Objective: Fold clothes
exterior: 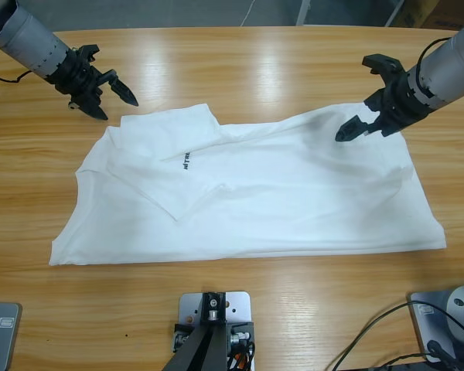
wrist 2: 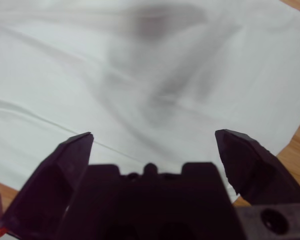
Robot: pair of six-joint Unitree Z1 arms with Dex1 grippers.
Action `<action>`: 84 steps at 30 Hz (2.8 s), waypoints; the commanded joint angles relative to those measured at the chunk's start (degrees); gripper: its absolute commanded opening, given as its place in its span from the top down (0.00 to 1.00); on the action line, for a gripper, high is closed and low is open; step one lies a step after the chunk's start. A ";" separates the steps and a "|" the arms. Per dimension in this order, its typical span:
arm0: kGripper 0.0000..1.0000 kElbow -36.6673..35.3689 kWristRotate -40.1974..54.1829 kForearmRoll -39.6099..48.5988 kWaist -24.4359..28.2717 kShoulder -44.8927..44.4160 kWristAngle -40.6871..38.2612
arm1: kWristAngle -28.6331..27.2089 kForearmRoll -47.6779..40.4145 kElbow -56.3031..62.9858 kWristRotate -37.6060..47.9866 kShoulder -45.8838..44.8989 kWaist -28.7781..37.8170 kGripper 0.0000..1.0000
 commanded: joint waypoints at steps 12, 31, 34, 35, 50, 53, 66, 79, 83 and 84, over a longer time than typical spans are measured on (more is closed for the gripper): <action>0.12 -0.42 -1.68 -1.70 -0.29 6.68 1.20 | 1.02 -2.83 2.66 0.90 3.50 -1.00 0.01; 0.13 -1.86 -0.45 -1.58 -3.38 8.35 3.63 | 1.02 -4.70 3.77 1.34 4.01 -1.35 0.01; 0.30 -2.48 -0.64 -1.72 -3.45 8.60 3.65 | 1.02 -4.87 3.89 1.34 4.10 -1.44 0.02; 0.43 -2.76 -0.71 -1.86 -3.65 8.84 3.66 | 1.02 -4.89 3.89 1.34 4.06 -1.44 0.02; 1.00 -3.02 -1.40 -2.23 -4.68 8.26 6.71 | 1.29 -5.59 4.10 1.43 4.18 -1.88 0.03; 1.00 -4.87 0.36 -2.23 -4.68 7.77 6.58 | 1.29 -5.68 4.61 1.43 4.06 -1.88 0.04; 1.00 -8.07 1.40 -2.14 -5.65 5.19 12.77 | -3.95 -8.88 7.76 7.12 -0.49 -8.07 0.03; 1.00 -22.29 4.70 -2.93 -7.59 7.23 13.74 | -2.79 -16.25 11.50 8.07 1.00 -10.37 0.04; 1.00 -23.78 5.41 -2.93 -7.64 7.61 13.68 | -3.20 -21.50 11.89 12.06 2.80 -14.43 0.04; 1.00 -24.33 5.50 -2.93 -7.67 7.72 13.61 | -3.37 -23.08 11.94 12.33 3.38 -15.76 0.04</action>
